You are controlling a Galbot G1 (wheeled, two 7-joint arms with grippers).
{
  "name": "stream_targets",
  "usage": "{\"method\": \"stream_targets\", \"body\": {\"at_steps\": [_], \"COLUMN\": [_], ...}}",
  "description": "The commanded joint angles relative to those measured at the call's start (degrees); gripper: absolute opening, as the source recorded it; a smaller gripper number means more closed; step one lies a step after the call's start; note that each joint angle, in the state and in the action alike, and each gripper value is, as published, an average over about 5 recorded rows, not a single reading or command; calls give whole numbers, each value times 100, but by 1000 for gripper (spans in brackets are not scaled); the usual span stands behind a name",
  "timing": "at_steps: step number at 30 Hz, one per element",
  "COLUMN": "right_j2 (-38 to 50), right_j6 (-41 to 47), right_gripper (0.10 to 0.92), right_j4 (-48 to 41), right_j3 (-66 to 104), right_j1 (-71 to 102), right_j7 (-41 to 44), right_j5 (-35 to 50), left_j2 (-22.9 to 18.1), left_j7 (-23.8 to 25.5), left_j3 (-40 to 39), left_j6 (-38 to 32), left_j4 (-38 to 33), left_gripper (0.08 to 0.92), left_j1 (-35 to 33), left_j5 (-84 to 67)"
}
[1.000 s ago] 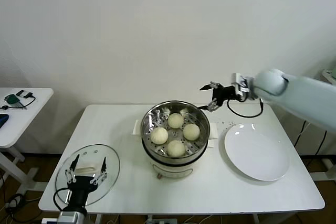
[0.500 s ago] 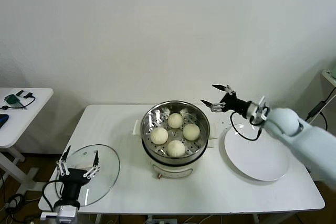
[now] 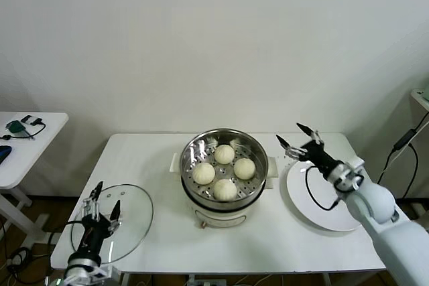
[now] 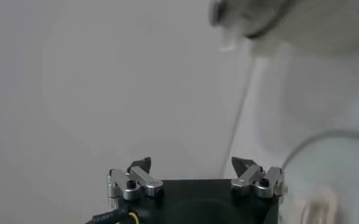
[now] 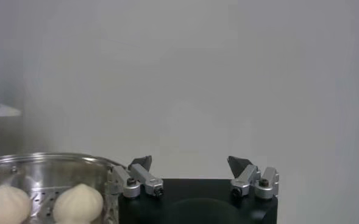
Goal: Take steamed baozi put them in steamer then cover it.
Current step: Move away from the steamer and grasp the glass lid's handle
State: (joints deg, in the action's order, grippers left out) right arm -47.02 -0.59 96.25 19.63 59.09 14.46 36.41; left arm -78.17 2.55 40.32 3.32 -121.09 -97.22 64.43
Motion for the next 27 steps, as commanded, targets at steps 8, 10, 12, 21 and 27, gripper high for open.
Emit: {"method": "stream_targets", "body": {"at_steps": [8,10,12,21,27], "right_j2": [-1063,-1077,-1069,-1032,-1008], "right_j6": [81,82,86,57,1], "right_gripper": [823,823,823,823,823], "right_j4": [90,57,22,-97,-162], "right_j3": [1648,1608,1582,1578,1565], "right_j1": [1581,1521,1465,1355,1333], "right_j7": [-12,-13,-14,-11,23], "right_j5": [-582,-619,-651,-805,-965], "left_j2": [-189,-235,-253,-248,-228], "left_j7": [-325,-534,-677,-858,-990], "left_j3": [-79,-78,-81,-54,-92], "left_j6": [592,592,579,498,453], "left_j4": [1216,1389,1517,2017,2264], "left_gripper": [823,823,823,823,823], "left_j1": [32,81,149,602,874], "left_j5": [2452,2291,2138,1729,1653]}}
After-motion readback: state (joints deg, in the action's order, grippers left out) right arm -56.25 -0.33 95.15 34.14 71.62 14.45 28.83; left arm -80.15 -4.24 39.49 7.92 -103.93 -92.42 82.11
